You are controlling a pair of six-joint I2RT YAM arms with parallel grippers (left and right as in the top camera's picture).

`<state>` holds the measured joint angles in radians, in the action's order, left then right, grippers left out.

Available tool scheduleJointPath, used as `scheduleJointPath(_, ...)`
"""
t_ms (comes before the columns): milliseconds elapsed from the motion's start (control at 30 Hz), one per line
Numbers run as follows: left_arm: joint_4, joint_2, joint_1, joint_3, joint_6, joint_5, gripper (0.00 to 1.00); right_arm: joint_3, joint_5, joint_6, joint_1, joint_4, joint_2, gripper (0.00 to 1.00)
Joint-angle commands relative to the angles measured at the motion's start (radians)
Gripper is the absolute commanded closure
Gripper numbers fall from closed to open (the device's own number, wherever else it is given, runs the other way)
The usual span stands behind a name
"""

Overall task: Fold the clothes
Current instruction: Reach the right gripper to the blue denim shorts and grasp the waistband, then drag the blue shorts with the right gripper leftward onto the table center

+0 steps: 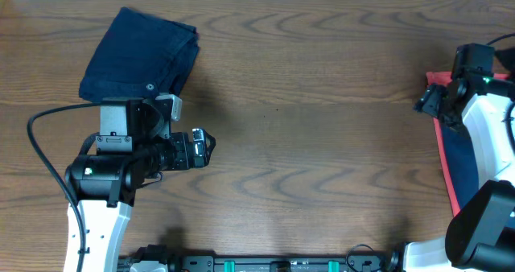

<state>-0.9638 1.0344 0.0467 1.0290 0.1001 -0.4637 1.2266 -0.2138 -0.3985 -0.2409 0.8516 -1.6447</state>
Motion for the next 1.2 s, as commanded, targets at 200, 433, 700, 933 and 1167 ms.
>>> scheduleJointPath(200, -0.008, 0.004, -0.002, 0.018, -0.017, 0.011, 0.02, -0.053, -0.051, 0.013, -0.052, -0.199, -0.06, 0.1)
scheduleJointPath(433, -0.008, 0.004, -0.002, 0.018, -0.017, 0.011, 0.02, -0.056, -0.044, 0.019, -0.109, -0.305, -0.224, 0.14)
scheduleJointPath(700, -0.007, 0.004, -0.002, 0.018, -0.017, 0.011, 0.02, -0.056, -0.04, 0.022, -0.138, -0.319, -0.278, 0.42)
scheduleJointPath(933, -0.011, 0.004, -0.002, 0.018, -0.017, 0.011, 0.02, -0.034, -0.022, 0.022, -0.138, -0.282, -0.218, 0.99)
scheduleJointPath(1167, -0.012, 0.004, -0.002, 0.018, -0.018, 0.012, 0.02, -0.029, 0.124, 0.021, -0.133, -0.235, 0.04, 0.99)
